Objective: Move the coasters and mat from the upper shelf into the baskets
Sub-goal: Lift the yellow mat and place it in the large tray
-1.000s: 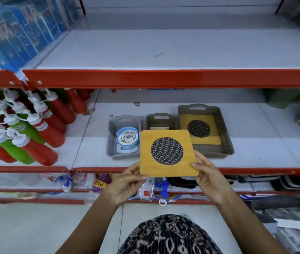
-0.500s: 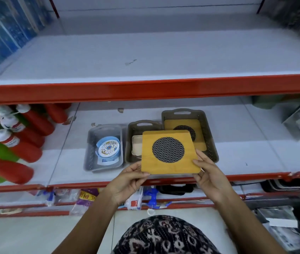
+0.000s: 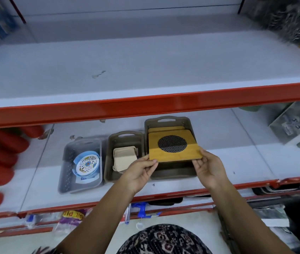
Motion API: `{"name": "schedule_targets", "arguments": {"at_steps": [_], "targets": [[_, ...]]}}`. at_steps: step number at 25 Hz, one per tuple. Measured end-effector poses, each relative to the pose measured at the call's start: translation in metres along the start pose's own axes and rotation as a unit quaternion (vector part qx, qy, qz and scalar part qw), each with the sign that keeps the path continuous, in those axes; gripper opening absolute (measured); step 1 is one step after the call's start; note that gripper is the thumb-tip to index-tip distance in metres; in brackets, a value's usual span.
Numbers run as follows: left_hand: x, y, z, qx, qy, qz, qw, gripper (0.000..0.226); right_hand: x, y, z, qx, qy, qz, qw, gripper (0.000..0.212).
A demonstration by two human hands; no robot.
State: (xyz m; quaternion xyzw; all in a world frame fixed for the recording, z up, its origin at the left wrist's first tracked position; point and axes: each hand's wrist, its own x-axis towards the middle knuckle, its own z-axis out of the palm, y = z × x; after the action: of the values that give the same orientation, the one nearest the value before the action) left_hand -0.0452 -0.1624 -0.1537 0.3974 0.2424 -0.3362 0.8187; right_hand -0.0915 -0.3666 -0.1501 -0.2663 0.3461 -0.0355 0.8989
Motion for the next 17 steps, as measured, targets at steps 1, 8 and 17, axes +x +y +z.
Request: {"name": "schedule_targets", "arguments": {"at_steps": [1, 8, 17], "targets": [[0.005, 0.001, 0.006, -0.008, 0.015, 0.003, 1.0, 0.038, 0.004, -0.002, 0.004, 0.011, 0.004, 0.004, 1.0, 0.019], [0.031, 0.002, 0.017, -0.049, 0.099, -0.001, 0.994, 0.042, 0.013, 0.002, 0.013, 0.02, 0.04, 0.042, 0.998, 0.027], [0.019, -0.027, 0.034, -0.127, 0.131, -0.07, 0.981, 0.038, 0.015, 0.022, 0.015, -0.022, 0.135, 0.069, 0.988, 0.031]]}}
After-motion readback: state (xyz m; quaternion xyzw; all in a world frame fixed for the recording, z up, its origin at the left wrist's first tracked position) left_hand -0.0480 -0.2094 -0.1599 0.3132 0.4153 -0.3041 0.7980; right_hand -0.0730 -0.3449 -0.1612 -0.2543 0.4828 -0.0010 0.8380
